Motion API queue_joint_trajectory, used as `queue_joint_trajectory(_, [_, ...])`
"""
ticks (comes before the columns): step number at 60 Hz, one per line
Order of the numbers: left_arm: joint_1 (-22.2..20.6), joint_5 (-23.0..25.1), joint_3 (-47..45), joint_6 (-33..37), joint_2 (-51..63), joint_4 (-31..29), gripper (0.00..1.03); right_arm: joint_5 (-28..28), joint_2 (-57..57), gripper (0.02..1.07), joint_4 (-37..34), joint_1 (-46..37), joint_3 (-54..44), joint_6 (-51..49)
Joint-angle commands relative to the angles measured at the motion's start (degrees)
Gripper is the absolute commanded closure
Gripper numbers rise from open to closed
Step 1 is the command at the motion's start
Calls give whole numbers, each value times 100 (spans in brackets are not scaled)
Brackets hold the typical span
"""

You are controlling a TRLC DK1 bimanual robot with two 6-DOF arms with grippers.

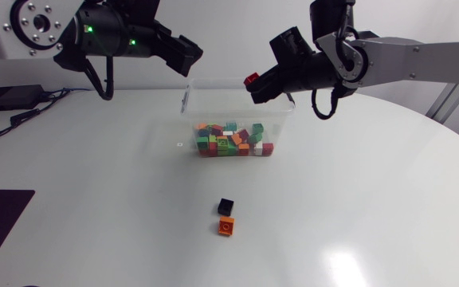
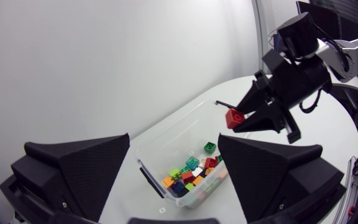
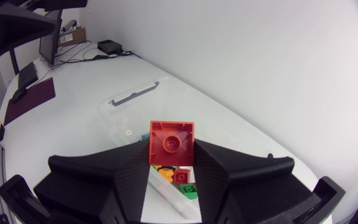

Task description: Place the duplo bricks in the container

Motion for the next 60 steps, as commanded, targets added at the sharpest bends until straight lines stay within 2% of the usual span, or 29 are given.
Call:
queue_joint_trajectory(1, [-68, 48, -267, -68, -188, -139, 4, 139, 418, 77, 207, 62, 293, 236])
queue_joint_trajectory(5, [-121, 101, -319, 11, -224, -297, 4, 349, 770, 75, 321, 97, 583, 306])
queue_joint_trajectory(7, [-156, 118, -381, 73, -250, -394, 4, 464, 963, 68, 286, 115, 759, 298])
queue_joint_trajectory(9, [-183, 162, -416, 152, -250, -508, 4, 534, 1122, 56, 251, 133, 926, 289])
queue_joint_trajectory(13, [-244, 268, -565, 354, -250, -728, 4, 604, 1508, 18, -92, 168, 1427, 218])
queue_joint_trajectory(15, [-297, 268, -671, 451, -259, -736, 5, 613, 1622, 7, -259, 185, 1612, 175])
queue_joint_trajectory(22, [-367, 470, -1066, 837, -259, -903, 5, 648, 1482, 7, -277, 133, 1603, 157])
queue_joint_trajectory(31, [-560, 681, -1567, 1417, -250, -1062, 5, 473, 708, 7, -233, -43, 900, 104])
queue_joint_trajectory(44, [-833, 866, -2060, 2428, 242, -1106, 5, -90, -1190, 7, -4, -263, -1341, -274])
queue_joint_trajectory(60, [-1149, 892, -1963, 3219, 1209, -1387, 6, -354, -2825, 7, -382, -210, -3038, -652])
